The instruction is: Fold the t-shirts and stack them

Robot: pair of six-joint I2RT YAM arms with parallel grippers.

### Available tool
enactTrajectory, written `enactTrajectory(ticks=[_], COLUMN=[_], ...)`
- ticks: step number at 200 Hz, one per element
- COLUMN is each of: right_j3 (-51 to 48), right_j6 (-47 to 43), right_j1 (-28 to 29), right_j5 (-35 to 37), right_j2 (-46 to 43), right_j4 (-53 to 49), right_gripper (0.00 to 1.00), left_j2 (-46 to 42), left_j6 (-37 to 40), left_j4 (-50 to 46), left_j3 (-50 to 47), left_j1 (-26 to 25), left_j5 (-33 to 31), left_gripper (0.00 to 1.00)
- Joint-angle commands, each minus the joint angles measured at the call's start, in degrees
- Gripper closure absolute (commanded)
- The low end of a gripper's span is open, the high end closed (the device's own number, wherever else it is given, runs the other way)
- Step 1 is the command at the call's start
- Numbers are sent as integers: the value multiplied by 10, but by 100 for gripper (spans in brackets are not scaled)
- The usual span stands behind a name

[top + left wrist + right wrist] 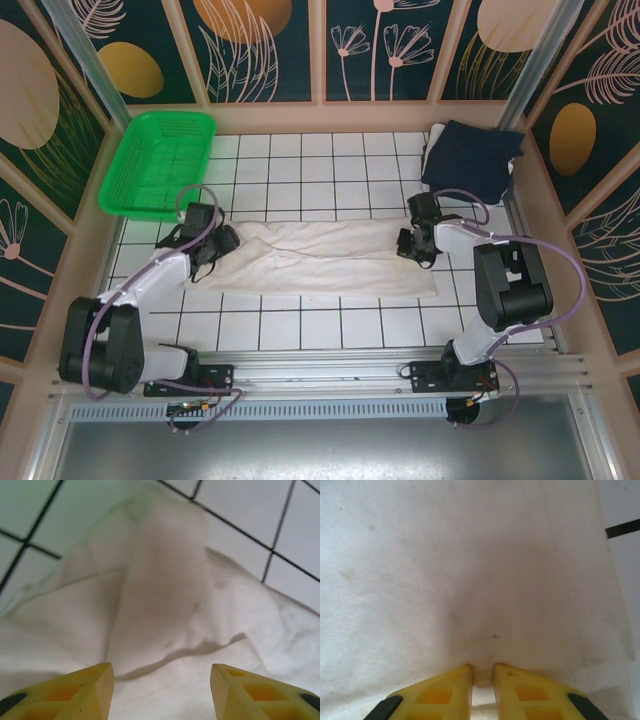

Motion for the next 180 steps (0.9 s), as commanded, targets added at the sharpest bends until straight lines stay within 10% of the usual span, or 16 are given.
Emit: enactTrajectory(ticks=[1,79,180], right_j3=[-24,34,67], right_j6=[7,-21,-34], right_j1=[-25,-62,-66], right_j5=[-2,2,2], right_j2=[9,39,42], right_j4=[18,25,17], right_gripper=[80,80,80], left_j2=[56,204,143], left_j6=[61,131,93], left_j4=[18,30,-2], left_j3=[44,108,87], left_j1=[-34,-73,-106], left_j5=[14,24,-15], left_gripper=[46,50,98])
